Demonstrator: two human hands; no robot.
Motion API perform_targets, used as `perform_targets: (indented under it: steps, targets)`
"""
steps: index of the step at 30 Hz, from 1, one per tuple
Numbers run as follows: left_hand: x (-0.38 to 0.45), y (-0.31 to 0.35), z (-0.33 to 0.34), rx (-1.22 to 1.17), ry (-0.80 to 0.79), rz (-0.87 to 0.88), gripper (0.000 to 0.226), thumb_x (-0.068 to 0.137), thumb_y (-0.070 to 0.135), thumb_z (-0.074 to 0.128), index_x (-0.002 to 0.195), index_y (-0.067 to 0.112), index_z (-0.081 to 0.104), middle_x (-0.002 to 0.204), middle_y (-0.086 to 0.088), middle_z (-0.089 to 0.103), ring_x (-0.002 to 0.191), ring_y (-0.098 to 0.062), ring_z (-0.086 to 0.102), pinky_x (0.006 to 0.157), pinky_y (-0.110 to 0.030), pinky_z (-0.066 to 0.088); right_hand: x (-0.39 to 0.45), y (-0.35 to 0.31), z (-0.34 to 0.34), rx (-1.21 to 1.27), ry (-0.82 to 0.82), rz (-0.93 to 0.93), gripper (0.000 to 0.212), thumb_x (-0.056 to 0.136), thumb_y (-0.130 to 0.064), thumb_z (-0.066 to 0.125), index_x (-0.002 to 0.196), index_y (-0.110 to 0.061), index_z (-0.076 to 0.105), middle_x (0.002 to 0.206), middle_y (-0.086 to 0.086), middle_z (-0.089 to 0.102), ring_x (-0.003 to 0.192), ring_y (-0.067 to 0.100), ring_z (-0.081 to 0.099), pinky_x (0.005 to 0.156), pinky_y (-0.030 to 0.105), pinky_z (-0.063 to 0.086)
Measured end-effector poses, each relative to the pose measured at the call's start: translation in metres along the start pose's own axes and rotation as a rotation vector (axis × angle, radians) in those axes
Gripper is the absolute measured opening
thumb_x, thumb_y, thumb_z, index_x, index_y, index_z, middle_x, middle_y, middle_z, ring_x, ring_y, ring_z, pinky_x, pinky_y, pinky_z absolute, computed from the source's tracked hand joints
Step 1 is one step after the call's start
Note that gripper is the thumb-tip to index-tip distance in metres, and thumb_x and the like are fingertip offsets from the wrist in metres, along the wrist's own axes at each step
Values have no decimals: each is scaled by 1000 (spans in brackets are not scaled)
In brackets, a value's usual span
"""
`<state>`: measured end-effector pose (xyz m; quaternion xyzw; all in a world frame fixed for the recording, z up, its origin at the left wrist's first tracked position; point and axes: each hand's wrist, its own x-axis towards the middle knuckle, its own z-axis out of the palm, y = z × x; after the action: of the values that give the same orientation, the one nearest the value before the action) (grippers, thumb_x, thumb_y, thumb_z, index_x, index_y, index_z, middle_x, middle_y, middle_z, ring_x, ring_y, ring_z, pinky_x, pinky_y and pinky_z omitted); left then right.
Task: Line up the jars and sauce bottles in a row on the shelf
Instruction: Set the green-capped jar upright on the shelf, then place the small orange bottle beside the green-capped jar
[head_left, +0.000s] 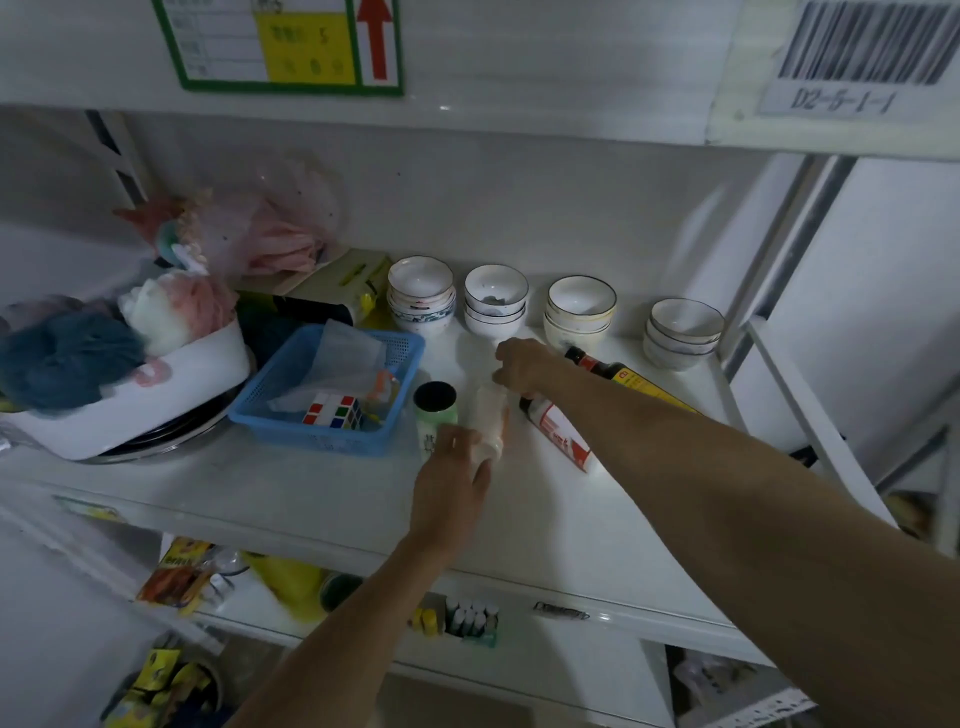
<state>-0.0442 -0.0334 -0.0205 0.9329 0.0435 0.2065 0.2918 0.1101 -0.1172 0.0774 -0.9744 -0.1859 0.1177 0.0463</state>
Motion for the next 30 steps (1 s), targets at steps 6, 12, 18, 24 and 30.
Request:
perform_targets:
  steps: [6, 12, 18, 24, 30]
  targets:
    - [19, 11, 27, 233, -125, -53, 60, 97, 20, 44, 149, 1, 21, 153, -20, 31, 135, -29, 45, 107, -35, 47, 11, -2, 10, 15, -94, -29, 50, 98, -33, 47, 141, -8, 42, 142, 15, 50, 124, 34, 54, 101, 42, 47]
    - [24, 17, 39, 235, -73, -125, 50, 90, 18, 56, 134, 1, 39, 127, -16, 54, 110, -26, 61, 86, -32, 57, 11, -3, 17, 91, -108, -14, 41, 98, -28, 49, 128, -1, 51, 123, 19, 62, 84, 23, 51, 74, 33, 45]
    - [20, 18, 42, 201, -65, -147, 54, 86, 15, 61, 133, 2, 38, 126, -15, 53, 109, -26, 61, 85, -32, 58, 4, 4, 12, 143, -82, -23, 36, 96, -30, 53, 118, -3, 54, 109, 18, 62, 82, 32, 69, 62, 33, 55]
    - [13, 24, 41, 109, -48, -215, 57, 86, 19, 63, 134, 1, 37, 128, -16, 51, 108, -28, 61, 83, -32, 59, 2, 10, 1, 240, -149, 24, 25, 93, -31, 58, 103, -10, 49, 72, 3, 58, 60, 23, 67, 82, 41, 60]
    - [7, 28, 41, -36, -36, -317, 69, 85, 22, 66, 141, 1, 30, 133, -17, 48, 108, -30, 61, 87, -34, 55, -6, 12, 0, 162, -193, 8, 35, 94, -29, 57, 68, -8, 46, 48, 1, 57, 54, 18, 57, 67, 28, 49]
